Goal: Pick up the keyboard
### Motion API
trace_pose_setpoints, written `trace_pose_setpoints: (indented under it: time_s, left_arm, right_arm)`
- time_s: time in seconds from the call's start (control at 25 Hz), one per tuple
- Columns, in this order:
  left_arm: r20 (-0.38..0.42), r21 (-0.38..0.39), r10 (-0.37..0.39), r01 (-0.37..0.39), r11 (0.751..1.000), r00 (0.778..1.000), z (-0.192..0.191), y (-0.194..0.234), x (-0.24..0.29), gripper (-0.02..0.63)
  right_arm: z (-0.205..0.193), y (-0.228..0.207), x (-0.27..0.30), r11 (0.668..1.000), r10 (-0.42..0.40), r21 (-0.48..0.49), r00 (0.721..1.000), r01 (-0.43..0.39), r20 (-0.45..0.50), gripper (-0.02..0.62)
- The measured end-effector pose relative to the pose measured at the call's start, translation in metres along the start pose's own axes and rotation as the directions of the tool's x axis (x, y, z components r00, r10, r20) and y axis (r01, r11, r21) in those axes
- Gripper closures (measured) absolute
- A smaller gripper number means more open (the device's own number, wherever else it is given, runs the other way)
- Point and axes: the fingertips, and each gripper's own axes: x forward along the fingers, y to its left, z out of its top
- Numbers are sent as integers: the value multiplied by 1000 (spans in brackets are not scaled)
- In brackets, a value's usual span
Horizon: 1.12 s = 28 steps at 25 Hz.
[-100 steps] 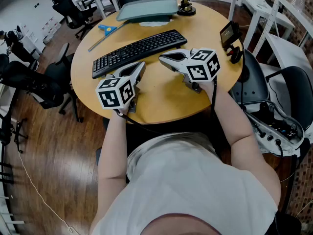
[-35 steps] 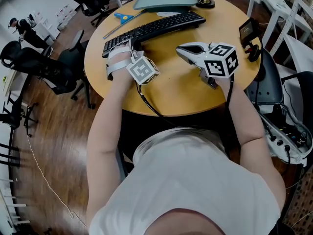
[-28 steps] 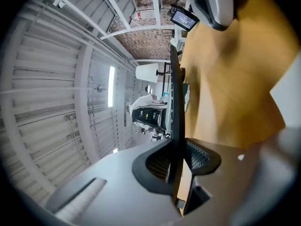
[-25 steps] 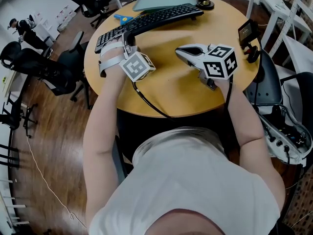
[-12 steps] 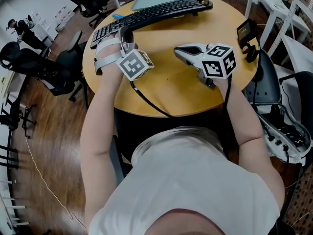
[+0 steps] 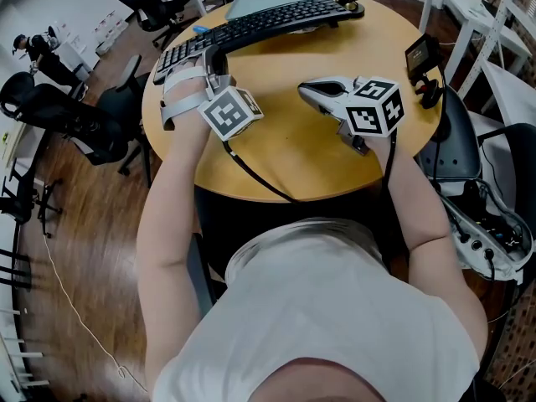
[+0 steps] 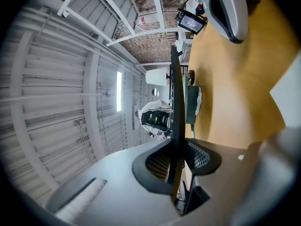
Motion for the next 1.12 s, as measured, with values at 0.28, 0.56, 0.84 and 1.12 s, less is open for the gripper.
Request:
trace_pose_setpoints:
  time_s: [0.28, 0.56, 0.84, 1.12]
  left_arm:
    - [-5, 7, 10, -10, 1000, 1000, -2, 2, 1, 520]
    - [0, 10, 24, -24, 1000, 1000, -2, 1, 3, 520]
    - [-3, 5, 30, -30, 1000, 1000, -2, 5, -1, 520]
    - [-1, -10, 33, -33, 999, 999, -4, 5, 0, 520]
  right_arm:
    - [0, 1, 1, 1000, 2, -4, 1000, -2, 0, 594]
    - [-2, 0, 0, 1000, 2, -3, 1000, -2, 0, 594]
    - [-3, 0, 0, 1000, 2, -4, 1000, -2, 0, 594]
    - [-2, 0, 0, 1000, 3, -4, 1000, -3, 0, 594]
